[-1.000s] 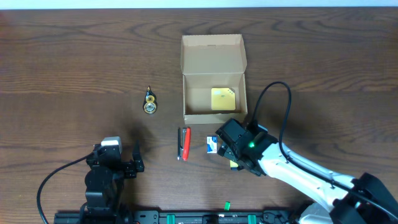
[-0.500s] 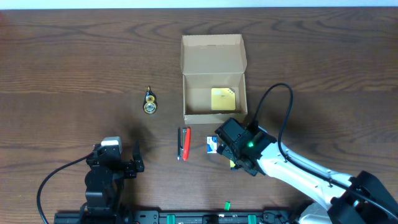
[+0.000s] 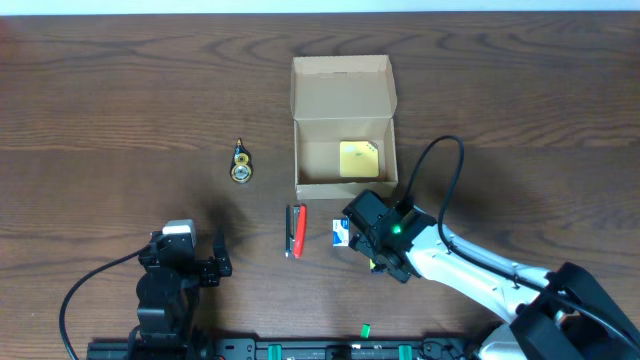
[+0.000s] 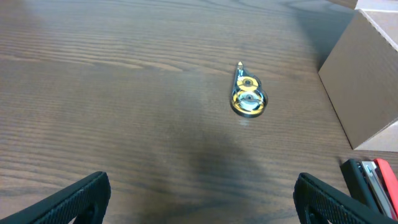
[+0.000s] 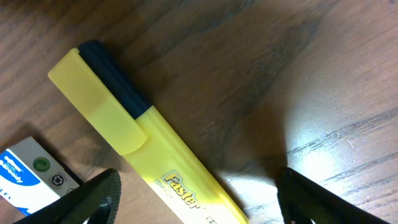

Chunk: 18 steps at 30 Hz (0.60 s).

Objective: Pack container
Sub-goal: 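Close the right gripper on the yellow highlighter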

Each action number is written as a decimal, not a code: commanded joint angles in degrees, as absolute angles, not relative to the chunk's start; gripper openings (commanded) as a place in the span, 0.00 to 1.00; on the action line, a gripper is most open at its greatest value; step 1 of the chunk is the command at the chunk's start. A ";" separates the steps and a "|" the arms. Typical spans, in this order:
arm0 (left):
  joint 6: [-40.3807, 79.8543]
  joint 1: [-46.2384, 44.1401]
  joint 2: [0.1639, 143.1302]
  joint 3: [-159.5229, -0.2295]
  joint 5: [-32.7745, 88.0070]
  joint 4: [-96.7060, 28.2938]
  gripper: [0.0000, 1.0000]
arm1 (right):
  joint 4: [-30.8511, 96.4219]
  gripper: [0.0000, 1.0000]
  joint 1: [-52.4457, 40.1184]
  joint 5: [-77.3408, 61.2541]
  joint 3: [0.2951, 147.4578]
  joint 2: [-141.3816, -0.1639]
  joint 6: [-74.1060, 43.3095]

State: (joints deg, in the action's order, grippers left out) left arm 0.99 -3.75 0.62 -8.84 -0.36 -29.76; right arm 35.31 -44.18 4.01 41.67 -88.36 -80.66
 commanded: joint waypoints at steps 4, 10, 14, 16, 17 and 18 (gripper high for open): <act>-0.03 -3.40 0.30 -8.10 -0.43 -29.76 0.95 | 35.09 0.60 -44.73 3.07 41.19 -89.49 -81.41; -0.03 -3.40 0.30 -8.10 -0.43 -29.74 0.95 | 35.11 0.36 -44.71 2.96 41.19 -89.49 -81.41; -0.03 -3.40 0.30 -8.10 -0.43 -29.74 0.95 | 35.11 0.13 -44.71 2.98 41.19 -89.49 -81.38; -0.03 -3.40 0.30 -8.10 -0.43 -29.74 0.95 | 35.14 0.07 -44.71 2.96 41.19 -89.49 -81.38; -0.03 -3.40 0.30 -8.10 -0.43 -29.74 0.95 | 35.16 0.05 -44.71 2.96 41.19 -89.49 -81.38; -0.03 -3.40 0.30 -8.10 -0.43 -29.74 0.95 | 35.16 0.03 -44.71 2.92 41.19 -89.49 -81.38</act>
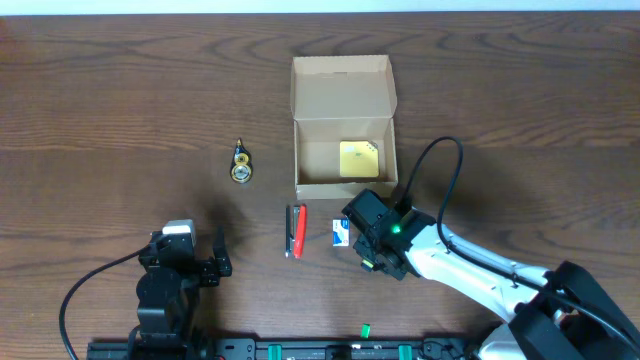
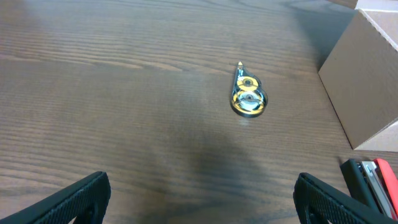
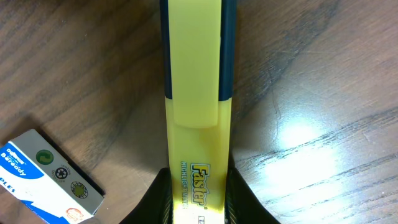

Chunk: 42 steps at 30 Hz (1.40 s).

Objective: Pack container
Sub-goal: 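Close the right gripper on the yellow highlighter, then carry the highlighter into the box and lower it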

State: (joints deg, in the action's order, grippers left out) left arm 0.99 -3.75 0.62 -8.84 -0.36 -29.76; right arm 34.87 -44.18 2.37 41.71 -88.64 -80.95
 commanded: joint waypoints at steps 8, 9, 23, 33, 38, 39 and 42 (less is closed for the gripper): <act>-0.03 -3.40 0.30 -8.10 -0.43 -29.74 0.95 | 36.01 0.01 -44.71 0.99 41.21 -89.47 -81.38; -0.03 -3.40 0.30 -8.10 -0.43 -29.74 0.95 | 36.40 0.01 -44.71 0.95 41.28 -89.47 -81.38; -0.03 -3.40 0.30 -8.10 -0.43 -29.74 0.95 | 41.58 0.01 -44.71 0.64 41.54 -82.02 -81.38; -0.03 -3.40 0.30 -8.10 -0.43 -29.76 0.95 | 45.04 0.01 -44.71 1.74 41.65 -74.98 -80.84; -0.03 -3.40 0.30 -8.10 -0.40 -29.74 0.95 | 48.84 0.01 -44.71 3.38 43.48 -72.01 -80.09; -0.03 -3.40 0.30 -8.10 -0.43 -29.74 0.95 | 50.24 0.01 -44.71 4.16 44.45 -71.66 -79.99; -0.03 -3.40 0.30 -8.10 -0.43 -29.74 0.95 | 53.34 0.01 -44.71 6.28 47.59 -71.46 -78.24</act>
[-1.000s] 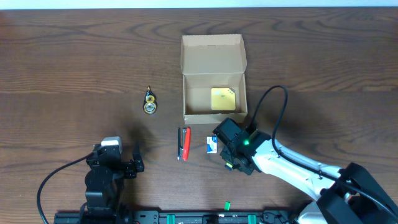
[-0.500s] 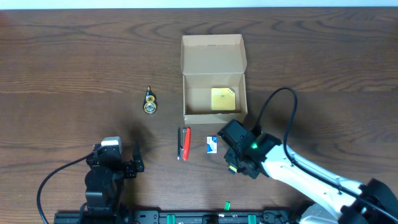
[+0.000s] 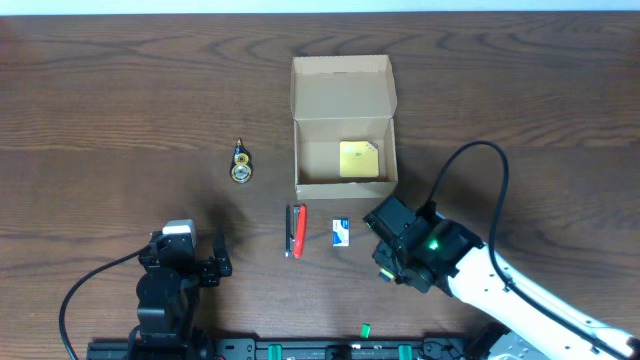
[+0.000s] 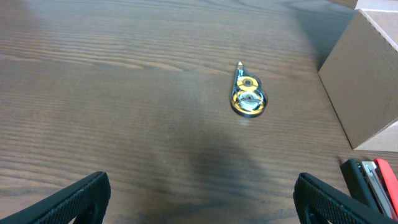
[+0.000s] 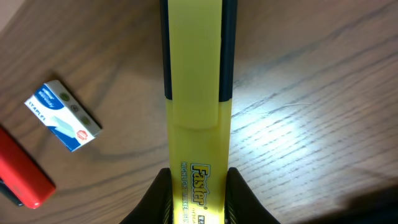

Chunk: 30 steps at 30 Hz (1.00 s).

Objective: Pack container
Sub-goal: 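Carry the highlighter into the box and lower it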

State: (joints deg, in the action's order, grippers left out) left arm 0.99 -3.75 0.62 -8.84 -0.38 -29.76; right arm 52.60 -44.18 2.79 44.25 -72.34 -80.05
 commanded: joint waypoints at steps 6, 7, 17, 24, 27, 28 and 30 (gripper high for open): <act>-0.03 -3.40 0.30 -8.10 -0.40 -29.76 0.95 | 56.80 0.01 -44.71 11.27 55.81 -71.46 -69.67; -0.03 -3.40 0.30 -8.10 -0.43 -29.74 0.95 | 56.97 0.01 -44.69 11.79 56.82 -71.46 -68.36; -0.03 -3.40 0.30 -8.10 -0.43 -29.74 0.95 | 54.08 0.02 -42.54 18.41 65.80 -72.99 -53.93; -0.03 -3.40 0.30 -8.10 -0.43 -29.74 0.95 | 51.79 0.02 -37.54 16.91 72.42 -80.64 -44.10; -0.03 -3.40 0.30 -8.10 -0.43 -29.76 0.95 | 51.62 0.01 -36.36 15.90 77.12 -85.76 -40.32; -0.03 -3.40 0.30 -8.10 -0.43 -29.76 0.95 | 51.57 0.02 -36.32 15.88 78.26 -87.05 -39.57; -0.03 -3.40 0.30 -8.10 -0.43 -29.74 0.95 | 51.44 0.01 -36.34 15.84 81.01 -90.28 -38.00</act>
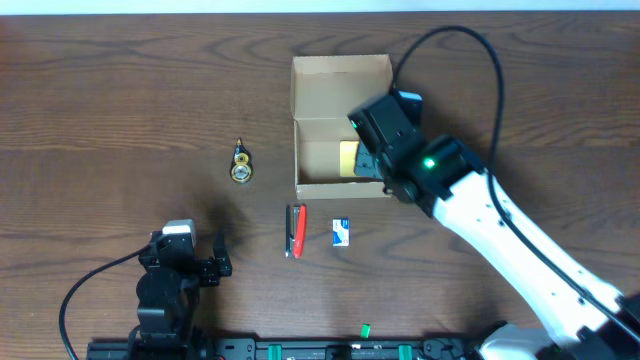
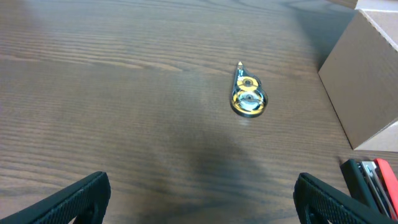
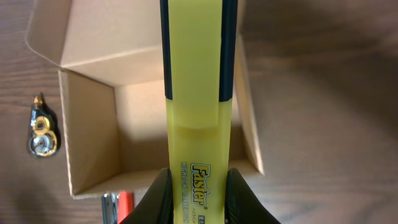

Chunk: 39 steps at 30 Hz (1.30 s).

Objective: Pack container
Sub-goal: 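Carry the highlighter into the box and lower it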

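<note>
The open cardboard box sits at the table's middle back, a yellow pad partly showing inside. My right gripper is shut on the yellow highlighter, held above the box; in the overhead view the right gripper covers the box's right side. A red stapler and a small blue-white box lie in front of the box. The correction tape lies left of it. My left gripper stands open over bare wood near the front left.
The correction tape lies ahead of the left gripper, with the box's side at right and the stapler at the lower right. The right arm's cable arcs over the table behind the box.
My right gripper has gone from above the table in front of the box to above the box's right side, still holding the highlighter. The left arm has not moved.
My right gripper stood open around the highlighter lying on the table beside the small blue-white box. Then it was shut on the highlighter. Later it held it higher above the table, and now over the open box. The left arm stayed still.
</note>
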Each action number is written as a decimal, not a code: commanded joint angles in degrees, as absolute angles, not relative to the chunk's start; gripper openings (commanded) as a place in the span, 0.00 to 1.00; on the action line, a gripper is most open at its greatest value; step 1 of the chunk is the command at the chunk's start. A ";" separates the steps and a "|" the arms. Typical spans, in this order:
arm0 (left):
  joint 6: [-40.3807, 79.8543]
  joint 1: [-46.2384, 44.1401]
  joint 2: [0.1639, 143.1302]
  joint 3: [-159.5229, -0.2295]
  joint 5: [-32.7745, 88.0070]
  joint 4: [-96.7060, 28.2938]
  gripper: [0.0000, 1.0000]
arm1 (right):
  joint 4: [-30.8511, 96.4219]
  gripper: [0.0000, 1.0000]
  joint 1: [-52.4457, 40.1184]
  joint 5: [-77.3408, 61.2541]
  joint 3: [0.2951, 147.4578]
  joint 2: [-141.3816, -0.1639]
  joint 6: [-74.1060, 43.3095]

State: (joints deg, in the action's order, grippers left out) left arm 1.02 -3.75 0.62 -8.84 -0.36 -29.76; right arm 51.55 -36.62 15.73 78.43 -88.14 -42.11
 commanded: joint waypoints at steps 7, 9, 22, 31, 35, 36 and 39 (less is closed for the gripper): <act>-0.03 -3.40 0.30 -8.10 -0.43 -29.74 0.95 | 51.66 0.01 -36.16 13.39 85.38 -97.32 -37.45; -0.03 -3.40 0.30 -8.10 -0.43 -29.74 0.95 | 51.64 0.01 -35.81 12.80 85.71 -98.56 -37.47; -0.03 -3.40 0.30 -8.10 -0.40 -29.74 0.95 | 51.66 0.01 -31.83 11.77 85.82 -102.83 -33.08; -0.03 -3.40 0.30 -8.10 -0.40 -29.76 0.95 | 52.29 0.01 -31.79 11.35 85.80 -105.78 -32.03; -0.03 -3.40 0.30 -8.10 -0.43 -29.76 0.95 | 52.27 0.01 -31.79 11.31 85.80 -106.52 -32.05; -0.03 -3.40 0.30 -8.10 -0.43 -29.76 0.95 | 52.31 0.02 -31.79 11.07 85.73 -106.59 -32.05; -0.03 -3.40 0.30 -8.10 -0.43 -29.76 0.95 | 52.49 0.01 -31.79 10.92 85.65 -106.87 -32.05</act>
State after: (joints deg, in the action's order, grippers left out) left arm 1.02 -3.75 0.62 -8.84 -0.38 -29.76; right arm 52.31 -32.25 10.92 84.49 -106.08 -32.77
